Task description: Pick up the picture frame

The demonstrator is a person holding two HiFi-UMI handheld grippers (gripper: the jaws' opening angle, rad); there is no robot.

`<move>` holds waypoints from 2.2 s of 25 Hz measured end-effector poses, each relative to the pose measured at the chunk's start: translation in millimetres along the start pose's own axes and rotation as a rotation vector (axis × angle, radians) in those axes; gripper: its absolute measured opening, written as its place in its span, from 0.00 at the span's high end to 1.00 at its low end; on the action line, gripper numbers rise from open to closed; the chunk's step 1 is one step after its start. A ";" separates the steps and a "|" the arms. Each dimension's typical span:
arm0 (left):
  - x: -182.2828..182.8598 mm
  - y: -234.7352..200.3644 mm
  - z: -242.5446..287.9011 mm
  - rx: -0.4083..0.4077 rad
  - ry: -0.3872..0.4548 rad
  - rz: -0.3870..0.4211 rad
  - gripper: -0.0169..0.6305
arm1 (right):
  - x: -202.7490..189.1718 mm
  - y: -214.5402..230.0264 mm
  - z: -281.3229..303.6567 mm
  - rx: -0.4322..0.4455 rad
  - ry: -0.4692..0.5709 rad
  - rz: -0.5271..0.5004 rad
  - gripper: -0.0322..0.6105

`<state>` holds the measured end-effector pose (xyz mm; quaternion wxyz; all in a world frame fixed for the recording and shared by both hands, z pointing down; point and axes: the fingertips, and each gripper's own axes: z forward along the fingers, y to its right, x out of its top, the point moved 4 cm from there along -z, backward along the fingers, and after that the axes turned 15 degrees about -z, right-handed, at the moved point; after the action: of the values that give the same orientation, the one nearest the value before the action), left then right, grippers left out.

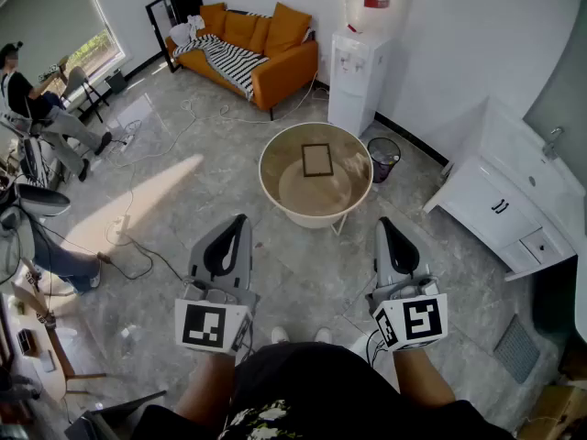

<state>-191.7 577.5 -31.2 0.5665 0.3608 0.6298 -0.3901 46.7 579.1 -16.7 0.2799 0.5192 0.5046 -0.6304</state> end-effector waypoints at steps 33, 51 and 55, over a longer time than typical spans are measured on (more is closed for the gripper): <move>-46.8 -38.1 125.9 -0.059 0.027 -0.045 0.97 | -78.6 42.9 105.4 0.040 0.062 0.038 0.96; -57.1 -149.9 277.7 -0.159 -0.015 0.001 0.98 | -85.3 54.0 291.0 -0.017 0.044 -0.045 0.96; -66.2 -169.6 300.1 -0.169 -0.016 -0.032 0.97 | -87.1 54.4 314.1 -0.025 0.068 -0.046 0.96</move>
<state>-207.6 232.7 32.5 0.5935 0.2986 0.6618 -0.3474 4.0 254.9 30.9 0.2544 0.5249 0.5335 -0.6125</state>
